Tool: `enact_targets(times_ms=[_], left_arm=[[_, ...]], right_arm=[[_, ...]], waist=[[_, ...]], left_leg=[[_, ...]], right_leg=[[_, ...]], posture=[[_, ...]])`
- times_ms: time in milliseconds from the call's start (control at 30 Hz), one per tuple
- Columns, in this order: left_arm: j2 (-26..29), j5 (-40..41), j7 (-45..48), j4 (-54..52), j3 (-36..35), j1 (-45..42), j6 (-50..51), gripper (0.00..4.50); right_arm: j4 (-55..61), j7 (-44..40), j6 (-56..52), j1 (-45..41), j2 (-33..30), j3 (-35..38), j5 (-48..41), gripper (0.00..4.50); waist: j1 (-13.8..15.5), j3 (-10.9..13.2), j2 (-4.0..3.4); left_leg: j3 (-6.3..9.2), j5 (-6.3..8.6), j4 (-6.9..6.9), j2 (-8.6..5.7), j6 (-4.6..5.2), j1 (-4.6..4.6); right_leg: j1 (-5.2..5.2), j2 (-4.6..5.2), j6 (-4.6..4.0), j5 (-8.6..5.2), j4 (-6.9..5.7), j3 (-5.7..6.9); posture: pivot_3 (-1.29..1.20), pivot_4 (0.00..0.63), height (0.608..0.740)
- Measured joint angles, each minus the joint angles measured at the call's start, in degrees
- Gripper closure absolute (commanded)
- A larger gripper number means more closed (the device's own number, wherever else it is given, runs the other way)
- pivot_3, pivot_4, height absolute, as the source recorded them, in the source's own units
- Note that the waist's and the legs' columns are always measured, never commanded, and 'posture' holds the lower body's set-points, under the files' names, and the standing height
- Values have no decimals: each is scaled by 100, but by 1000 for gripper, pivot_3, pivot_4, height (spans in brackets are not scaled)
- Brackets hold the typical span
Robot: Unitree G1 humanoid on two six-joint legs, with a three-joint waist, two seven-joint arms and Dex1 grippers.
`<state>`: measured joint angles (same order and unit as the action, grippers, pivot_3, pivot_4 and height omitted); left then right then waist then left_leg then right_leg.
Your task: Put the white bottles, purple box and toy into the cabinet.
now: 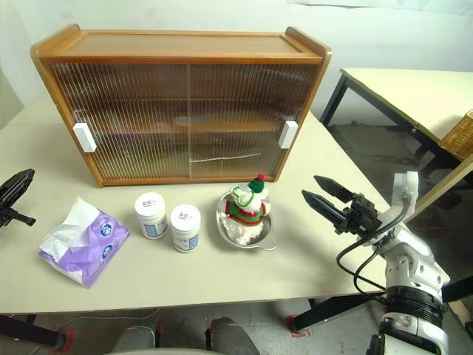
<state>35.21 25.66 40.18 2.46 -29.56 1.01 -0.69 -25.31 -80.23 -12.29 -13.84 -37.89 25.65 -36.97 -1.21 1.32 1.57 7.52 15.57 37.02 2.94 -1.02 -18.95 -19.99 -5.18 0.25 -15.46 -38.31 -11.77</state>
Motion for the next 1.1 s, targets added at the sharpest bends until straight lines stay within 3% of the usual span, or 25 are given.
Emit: enact_targets(times_ms=[400,1100], left_arm=[[-53,-392,-254,499,592,-1063,-85,4478],[-331,-1021,-751,813,1313,-1613,-244,4478]], right_arm=[[1136,-100,-479,-156,-14,-483,-120,0],[1085,-35,-296,-315,118,-710,-90,0]], waist=[[-49,-2,5],[-77,-8,0]], left_leg=[[3,3,11,-33,6,-30],[5,15,86,-54,28,-61]], right_leg=[[-14,23,-10,5,3,-5],[-5,34,13,-4,2,-4]], posture=[[-37,11,740],[-54,0,740]])
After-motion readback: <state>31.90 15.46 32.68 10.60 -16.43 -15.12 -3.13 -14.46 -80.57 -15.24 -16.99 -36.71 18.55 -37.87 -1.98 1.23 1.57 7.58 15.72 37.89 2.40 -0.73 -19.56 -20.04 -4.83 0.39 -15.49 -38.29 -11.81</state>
